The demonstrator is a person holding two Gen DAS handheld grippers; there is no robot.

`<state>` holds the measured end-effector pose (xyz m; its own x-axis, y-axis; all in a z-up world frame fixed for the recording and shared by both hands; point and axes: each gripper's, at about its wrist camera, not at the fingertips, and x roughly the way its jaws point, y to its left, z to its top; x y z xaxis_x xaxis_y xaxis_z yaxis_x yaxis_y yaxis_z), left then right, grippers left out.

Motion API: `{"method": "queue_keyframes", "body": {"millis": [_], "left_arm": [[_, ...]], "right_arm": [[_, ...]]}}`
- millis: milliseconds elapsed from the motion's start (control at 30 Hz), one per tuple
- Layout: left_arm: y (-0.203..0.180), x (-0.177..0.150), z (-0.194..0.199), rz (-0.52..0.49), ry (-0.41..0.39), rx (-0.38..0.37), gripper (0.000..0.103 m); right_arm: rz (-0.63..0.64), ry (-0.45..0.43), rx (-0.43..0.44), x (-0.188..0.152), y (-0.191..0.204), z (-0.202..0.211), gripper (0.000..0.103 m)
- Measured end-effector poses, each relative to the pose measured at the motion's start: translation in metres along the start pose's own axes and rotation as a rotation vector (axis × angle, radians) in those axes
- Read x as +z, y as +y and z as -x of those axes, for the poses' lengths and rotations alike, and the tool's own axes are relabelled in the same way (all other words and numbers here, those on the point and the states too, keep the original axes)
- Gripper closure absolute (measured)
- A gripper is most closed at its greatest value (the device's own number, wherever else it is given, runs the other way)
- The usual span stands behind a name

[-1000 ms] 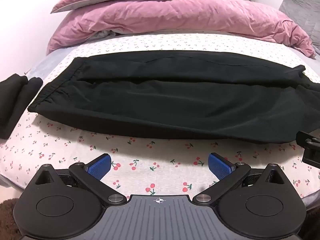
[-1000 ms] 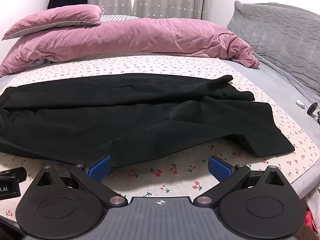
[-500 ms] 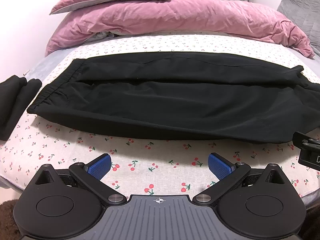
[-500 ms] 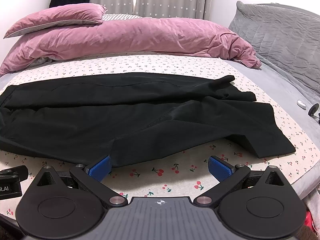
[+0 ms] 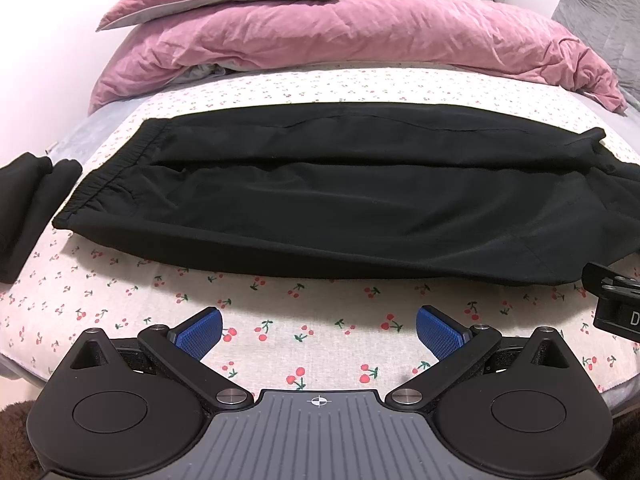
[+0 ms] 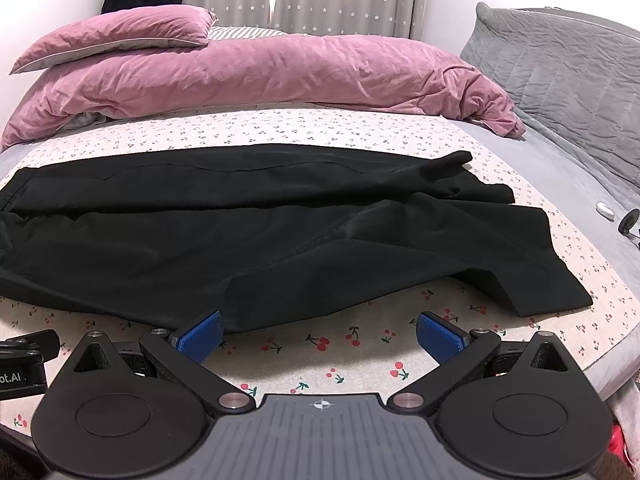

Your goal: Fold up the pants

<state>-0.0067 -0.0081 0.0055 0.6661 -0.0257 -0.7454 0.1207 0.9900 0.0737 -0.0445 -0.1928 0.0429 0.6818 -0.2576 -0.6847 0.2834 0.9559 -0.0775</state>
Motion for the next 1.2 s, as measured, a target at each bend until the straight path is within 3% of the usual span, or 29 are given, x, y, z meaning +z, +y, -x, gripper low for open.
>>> {"method": "queue_keyframes", "body": {"millis": [1200], "left_arm": [[-0.0022, -0.0011, -0.0006, -0.008, -0.002, 0.005, 0.000]], "right_arm": [[0.006, 0.006, 0.005, 0.0005, 0.0001, 0.0002, 0.000]]}}
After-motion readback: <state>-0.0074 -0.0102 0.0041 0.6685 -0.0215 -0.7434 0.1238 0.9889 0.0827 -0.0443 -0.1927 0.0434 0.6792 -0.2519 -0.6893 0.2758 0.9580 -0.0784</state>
